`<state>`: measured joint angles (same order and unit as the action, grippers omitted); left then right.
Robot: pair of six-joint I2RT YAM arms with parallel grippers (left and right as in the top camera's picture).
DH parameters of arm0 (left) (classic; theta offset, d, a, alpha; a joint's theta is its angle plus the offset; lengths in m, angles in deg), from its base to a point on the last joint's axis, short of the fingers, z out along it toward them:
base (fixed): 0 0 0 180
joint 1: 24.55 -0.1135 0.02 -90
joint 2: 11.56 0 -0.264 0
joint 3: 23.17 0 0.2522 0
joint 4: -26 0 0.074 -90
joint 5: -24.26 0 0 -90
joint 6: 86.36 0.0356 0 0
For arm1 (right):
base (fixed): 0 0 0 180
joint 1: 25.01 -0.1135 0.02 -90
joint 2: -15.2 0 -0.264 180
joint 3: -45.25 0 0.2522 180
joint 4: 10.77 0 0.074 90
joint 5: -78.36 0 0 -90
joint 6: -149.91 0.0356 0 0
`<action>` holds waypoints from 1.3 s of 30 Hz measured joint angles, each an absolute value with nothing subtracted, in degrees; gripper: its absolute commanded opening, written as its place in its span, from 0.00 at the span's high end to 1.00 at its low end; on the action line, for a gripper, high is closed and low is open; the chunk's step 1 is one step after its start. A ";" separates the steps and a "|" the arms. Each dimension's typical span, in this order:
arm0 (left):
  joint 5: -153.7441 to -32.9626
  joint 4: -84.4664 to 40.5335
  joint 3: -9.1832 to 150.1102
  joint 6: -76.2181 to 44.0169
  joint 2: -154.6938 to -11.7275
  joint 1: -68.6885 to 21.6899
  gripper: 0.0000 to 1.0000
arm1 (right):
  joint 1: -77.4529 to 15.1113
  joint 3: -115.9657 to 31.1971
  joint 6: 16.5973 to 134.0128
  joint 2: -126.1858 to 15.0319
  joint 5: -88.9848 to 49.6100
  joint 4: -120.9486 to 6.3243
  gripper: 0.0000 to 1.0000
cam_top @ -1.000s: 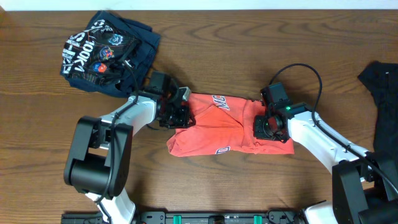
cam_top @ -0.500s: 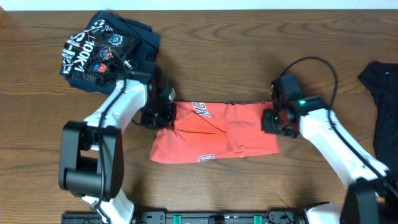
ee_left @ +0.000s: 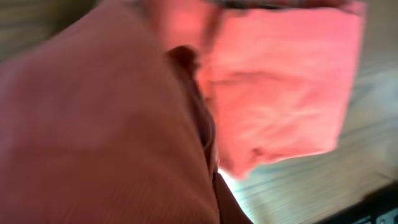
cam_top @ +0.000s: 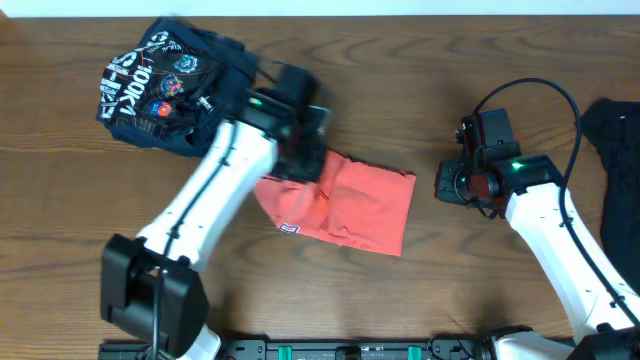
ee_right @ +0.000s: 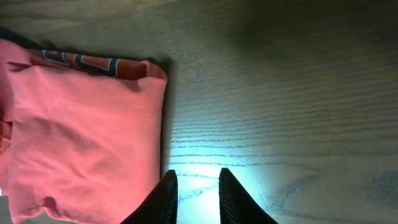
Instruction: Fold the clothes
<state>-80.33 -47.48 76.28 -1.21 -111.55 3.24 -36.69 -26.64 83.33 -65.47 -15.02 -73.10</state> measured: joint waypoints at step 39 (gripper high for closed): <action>-75.15 -55.05 90.59 -12.57 -118.78 23.50 0.45 | -36.76 -26.64 68.92 -65.47 -24.94 -68.95 0.53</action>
